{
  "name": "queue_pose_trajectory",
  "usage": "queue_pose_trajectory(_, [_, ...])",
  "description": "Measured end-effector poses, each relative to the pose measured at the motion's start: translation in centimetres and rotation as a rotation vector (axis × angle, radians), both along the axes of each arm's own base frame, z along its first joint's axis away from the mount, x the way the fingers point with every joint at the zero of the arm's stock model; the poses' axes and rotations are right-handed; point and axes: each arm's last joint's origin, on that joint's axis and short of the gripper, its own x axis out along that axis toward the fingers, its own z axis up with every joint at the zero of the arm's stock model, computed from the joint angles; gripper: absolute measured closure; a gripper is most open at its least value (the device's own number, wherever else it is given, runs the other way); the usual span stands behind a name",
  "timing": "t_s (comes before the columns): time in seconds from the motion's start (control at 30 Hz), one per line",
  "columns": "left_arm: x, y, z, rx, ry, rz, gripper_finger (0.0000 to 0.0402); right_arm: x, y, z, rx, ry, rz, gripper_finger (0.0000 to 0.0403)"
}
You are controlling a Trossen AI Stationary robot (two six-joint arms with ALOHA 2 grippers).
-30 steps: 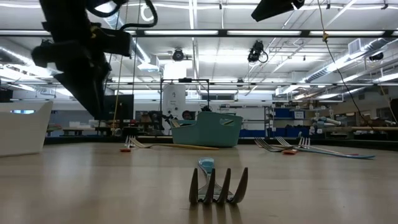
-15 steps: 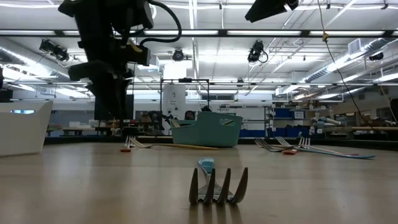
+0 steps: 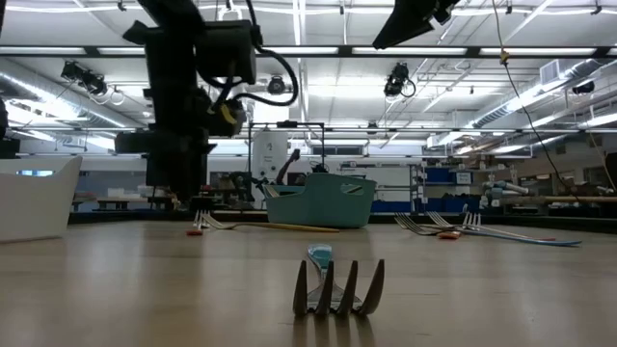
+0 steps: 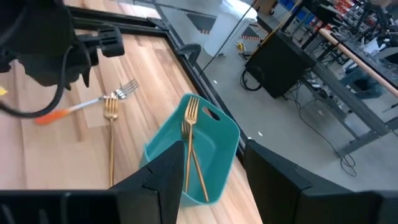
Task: Sort silverware by color (type)
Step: Put the orange fork into the white bin
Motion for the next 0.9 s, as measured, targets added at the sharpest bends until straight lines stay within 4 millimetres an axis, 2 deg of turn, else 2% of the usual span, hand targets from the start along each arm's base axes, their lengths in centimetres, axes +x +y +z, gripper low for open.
queue_pose_trajectory(0.2, [0.9,0.1,-0.6,0.057,0.106,-0.108,0.026,0.0,-0.1,0.0,0.002,0.005,0.001,0.023])
queue_pose_trajectory(0.5, [0.9,0.3,-0.7,0.122,0.266,-0.471,0.026,-0.2,-0.1,-0.3,0.0,0.034,-0.001,0.023])
queue_pose_trajectory(0.9, [0.9,1.1,-0.7,0.144,0.283,-0.487,0.026,-0.3,-0.1,-0.4,-0.002,0.052,-0.003,0.023])
